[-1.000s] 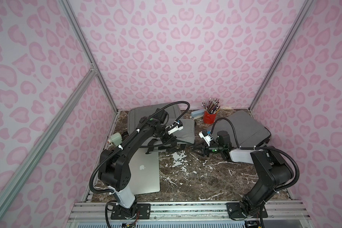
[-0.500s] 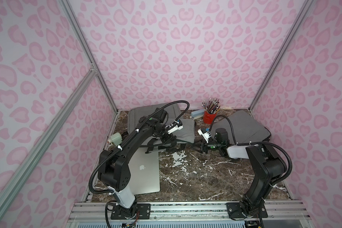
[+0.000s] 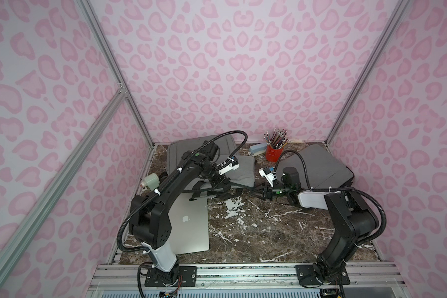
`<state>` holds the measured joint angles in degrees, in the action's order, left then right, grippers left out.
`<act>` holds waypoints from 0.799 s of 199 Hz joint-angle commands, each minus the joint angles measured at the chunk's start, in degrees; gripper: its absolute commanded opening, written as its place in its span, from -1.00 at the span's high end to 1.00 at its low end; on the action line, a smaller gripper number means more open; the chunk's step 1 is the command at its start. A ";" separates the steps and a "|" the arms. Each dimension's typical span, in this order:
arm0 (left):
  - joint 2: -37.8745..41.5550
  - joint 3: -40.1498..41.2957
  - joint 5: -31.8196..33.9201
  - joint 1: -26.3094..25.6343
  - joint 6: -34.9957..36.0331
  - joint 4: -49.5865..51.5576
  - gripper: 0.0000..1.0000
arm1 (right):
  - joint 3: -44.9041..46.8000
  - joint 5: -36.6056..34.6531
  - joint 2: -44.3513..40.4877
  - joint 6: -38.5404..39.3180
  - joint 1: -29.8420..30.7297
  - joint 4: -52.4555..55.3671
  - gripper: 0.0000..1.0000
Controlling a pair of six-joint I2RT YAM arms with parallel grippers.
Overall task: Open the zippered laptop bag and take out the laptop
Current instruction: Unzip the zipper on the zippered laptop bag.
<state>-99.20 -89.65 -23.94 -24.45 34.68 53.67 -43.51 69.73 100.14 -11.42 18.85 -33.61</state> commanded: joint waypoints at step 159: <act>-1.08 -2.02 -0.42 0.01 -0.47 -0.08 0.95 | 1.32 1.49 0.28 -2.18 -1.50 -5.87 0.92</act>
<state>-99.98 -90.80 -23.97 -24.45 34.65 54.28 -42.52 71.33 100.71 -13.37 17.50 -36.16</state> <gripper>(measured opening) 0.080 0.101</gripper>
